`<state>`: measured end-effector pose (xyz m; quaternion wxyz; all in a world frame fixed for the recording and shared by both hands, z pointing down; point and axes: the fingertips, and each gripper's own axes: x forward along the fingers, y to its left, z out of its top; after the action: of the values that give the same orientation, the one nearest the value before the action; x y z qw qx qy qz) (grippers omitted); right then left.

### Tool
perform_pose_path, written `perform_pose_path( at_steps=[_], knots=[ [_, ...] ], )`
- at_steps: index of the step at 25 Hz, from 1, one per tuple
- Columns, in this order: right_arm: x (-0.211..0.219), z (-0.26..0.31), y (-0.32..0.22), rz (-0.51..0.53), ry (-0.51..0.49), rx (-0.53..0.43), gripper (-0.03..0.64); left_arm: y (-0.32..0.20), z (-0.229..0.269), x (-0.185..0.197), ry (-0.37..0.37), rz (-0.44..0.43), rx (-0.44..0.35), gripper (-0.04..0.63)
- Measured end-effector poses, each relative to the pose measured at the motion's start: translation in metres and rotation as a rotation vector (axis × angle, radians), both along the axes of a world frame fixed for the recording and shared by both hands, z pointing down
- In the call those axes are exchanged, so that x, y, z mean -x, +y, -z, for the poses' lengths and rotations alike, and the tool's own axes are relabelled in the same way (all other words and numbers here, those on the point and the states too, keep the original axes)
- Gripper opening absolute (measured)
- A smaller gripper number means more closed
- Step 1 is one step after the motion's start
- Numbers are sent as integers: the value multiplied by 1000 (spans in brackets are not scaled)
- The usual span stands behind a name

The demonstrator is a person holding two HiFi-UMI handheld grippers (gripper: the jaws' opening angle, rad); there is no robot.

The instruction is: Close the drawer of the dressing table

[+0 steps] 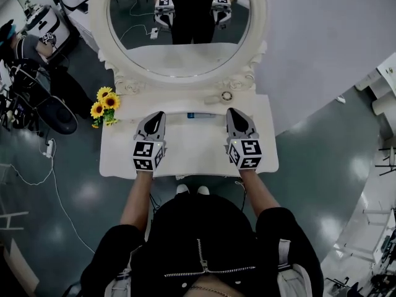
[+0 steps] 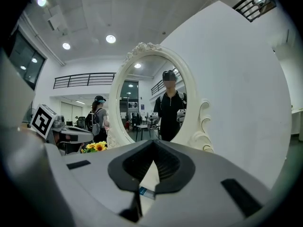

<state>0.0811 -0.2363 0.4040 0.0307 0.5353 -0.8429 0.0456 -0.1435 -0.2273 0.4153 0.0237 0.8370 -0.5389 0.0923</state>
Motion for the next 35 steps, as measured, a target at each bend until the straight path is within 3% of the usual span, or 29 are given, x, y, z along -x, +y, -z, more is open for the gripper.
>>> perform_pose_path(
  at_steps=[16, 23, 28, 31, 35],
  knots=[
    [-12, -64, 31, -81, 12, 150, 6, 13, -57, -14, 4, -96, 129, 21],
    [-22, -82, 44, -106, 15, 170, 9, 23, -77, -23, 5, -122, 170, 21],
    [-28, -83, 48, -126, 16, 164, 100, 23, -79, -23, 6, -126, 177, 21],
    [-30, -86, 49, -133, 32, 168, 193, 24, -78, -25, 4, -134, 175, 21],
    [-39, -98, 48, -165, 48, 201, 215, 26, -81, -26, 1, -136, 181, 21]
  ],
)
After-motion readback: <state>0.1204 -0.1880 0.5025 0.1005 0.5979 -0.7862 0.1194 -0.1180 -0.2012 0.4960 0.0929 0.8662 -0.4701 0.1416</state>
